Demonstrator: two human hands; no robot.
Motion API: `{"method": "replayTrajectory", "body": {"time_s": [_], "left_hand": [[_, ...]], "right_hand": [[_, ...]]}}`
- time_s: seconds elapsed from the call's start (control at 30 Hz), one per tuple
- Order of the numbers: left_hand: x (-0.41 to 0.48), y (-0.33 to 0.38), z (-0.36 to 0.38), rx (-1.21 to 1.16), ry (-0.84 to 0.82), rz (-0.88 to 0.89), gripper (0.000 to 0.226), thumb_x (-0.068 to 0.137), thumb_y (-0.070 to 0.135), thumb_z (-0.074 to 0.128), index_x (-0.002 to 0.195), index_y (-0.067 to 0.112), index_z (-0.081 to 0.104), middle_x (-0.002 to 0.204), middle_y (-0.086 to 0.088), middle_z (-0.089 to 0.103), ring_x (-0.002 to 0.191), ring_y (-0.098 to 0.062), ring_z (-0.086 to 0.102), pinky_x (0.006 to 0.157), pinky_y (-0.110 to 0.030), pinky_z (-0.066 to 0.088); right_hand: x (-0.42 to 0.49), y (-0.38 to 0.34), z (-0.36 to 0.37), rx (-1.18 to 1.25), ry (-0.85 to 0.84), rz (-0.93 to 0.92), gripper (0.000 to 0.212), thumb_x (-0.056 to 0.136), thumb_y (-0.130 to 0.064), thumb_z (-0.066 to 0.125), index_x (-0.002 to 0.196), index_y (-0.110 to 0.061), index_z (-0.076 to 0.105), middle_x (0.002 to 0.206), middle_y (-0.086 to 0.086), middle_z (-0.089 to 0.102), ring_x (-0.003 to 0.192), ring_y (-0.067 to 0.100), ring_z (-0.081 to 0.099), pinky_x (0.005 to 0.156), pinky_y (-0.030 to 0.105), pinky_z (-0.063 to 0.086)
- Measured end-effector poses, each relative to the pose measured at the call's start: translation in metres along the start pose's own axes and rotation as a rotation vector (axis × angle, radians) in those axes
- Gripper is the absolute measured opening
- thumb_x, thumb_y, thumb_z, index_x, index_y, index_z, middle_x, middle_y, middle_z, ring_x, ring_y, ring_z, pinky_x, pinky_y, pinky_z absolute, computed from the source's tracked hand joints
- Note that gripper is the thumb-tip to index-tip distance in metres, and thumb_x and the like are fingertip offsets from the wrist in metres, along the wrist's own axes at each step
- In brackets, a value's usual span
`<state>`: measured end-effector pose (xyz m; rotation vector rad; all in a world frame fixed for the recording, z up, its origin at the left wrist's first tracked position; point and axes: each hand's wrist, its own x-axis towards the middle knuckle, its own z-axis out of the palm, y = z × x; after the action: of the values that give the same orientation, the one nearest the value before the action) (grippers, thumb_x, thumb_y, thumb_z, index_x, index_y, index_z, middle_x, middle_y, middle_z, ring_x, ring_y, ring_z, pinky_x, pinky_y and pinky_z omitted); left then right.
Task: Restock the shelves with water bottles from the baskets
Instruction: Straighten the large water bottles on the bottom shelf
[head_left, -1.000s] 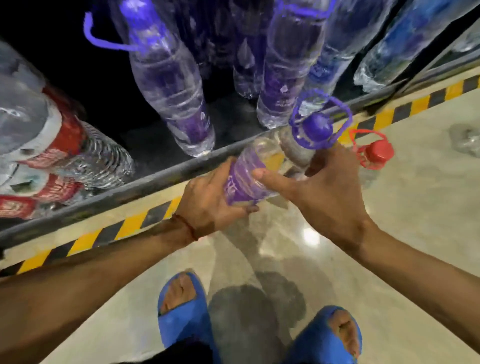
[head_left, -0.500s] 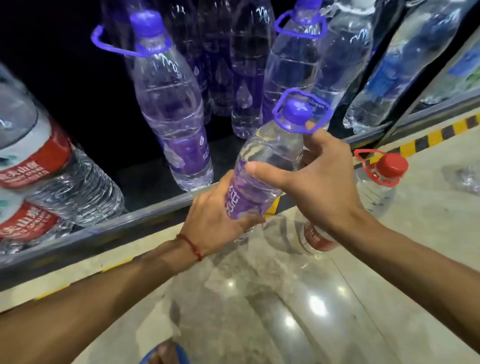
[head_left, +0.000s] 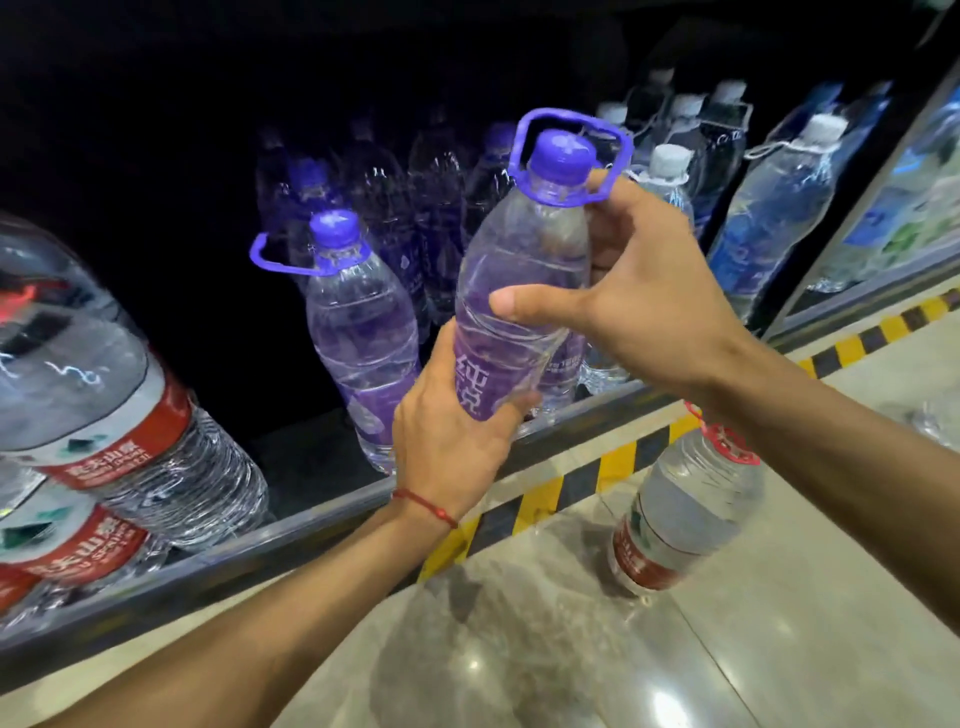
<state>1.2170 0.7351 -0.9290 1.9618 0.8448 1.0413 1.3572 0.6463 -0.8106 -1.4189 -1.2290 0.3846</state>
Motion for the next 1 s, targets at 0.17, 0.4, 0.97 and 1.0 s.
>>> {"method": "replayTrajectory", "body": {"time_s": [0.17, 0.4, 0.97, 1.0], "left_hand": [[0.006, -0.003, 0.017, -0.035, 0.096, -0.046, 0.079, 0.071, 0.059, 0.082, 0.14, 0.045, 0.047, 0.114, 0.019, 0.071, 0.108, -0.009, 0.068, 0.092, -0.042, 0.056], [0.014, -0.018, 0.042, -0.028, 0.218, -0.172, 0.09, 0.068, 0.058, 0.085, 0.146, 0.036, 0.047, 0.126, 0.012, 0.069, 0.118, -0.015, 0.063, 0.099, -0.045, 0.053], [0.015, -0.039, 0.046, 0.05, 0.162, -0.246, 0.096, 0.067, 0.066, 0.081, 0.149, 0.035, 0.041, 0.135, 0.008, 0.065, 0.124, -0.021, 0.059, 0.102, -0.051, 0.05], [0.015, -0.039, 0.046, 0.043, 0.157, -0.25, 0.096, 0.067, 0.067, 0.08, 0.149, 0.035, 0.04, 0.135, 0.008, 0.064, 0.125, -0.021, 0.059, 0.103, -0.05, 0.05]], "right_hand": [[0.018, 0.005, -0.004, -0.047, -0.095, -0.02, 0.069, 0.075, -0.012, 0.094, 0.135, -0.009, 0.06, 0.123, 0.0, 0.074, 0.114, 0.014, 0.072, 0.102, 0.039, 0.057], [0.023, 0.029, 0.006, -0.254, -0.013, -0.045, 0.075, 0.067, -0.033, 0.098, 0.134, -0.023, 0.066, 0.131, -0.003, 0.067, 0.124, 0.013, 0.063, 0.109, 0.038, 0.05], [0.032, 0.059, 0.021, -0.136, -0.029, -0.012, 0.07, 0.076, -0.014, 0.092, 0.139, -0.01, 0.062, 0.133, -0.012, 0.069, 0.125, -0.004, 0.061, 0.112, 0.027, 0.047], [0.033, 0.06, 0.022, -0.122, -0.035, -0.01, 0.071, 0.077, -0.011, 0.091, 0.141, -0.01, 0.059, 0.135, -0.014, 0.065, 0.125, -0.008, 0.058, 0.113, 0.021, 0.044]]}}
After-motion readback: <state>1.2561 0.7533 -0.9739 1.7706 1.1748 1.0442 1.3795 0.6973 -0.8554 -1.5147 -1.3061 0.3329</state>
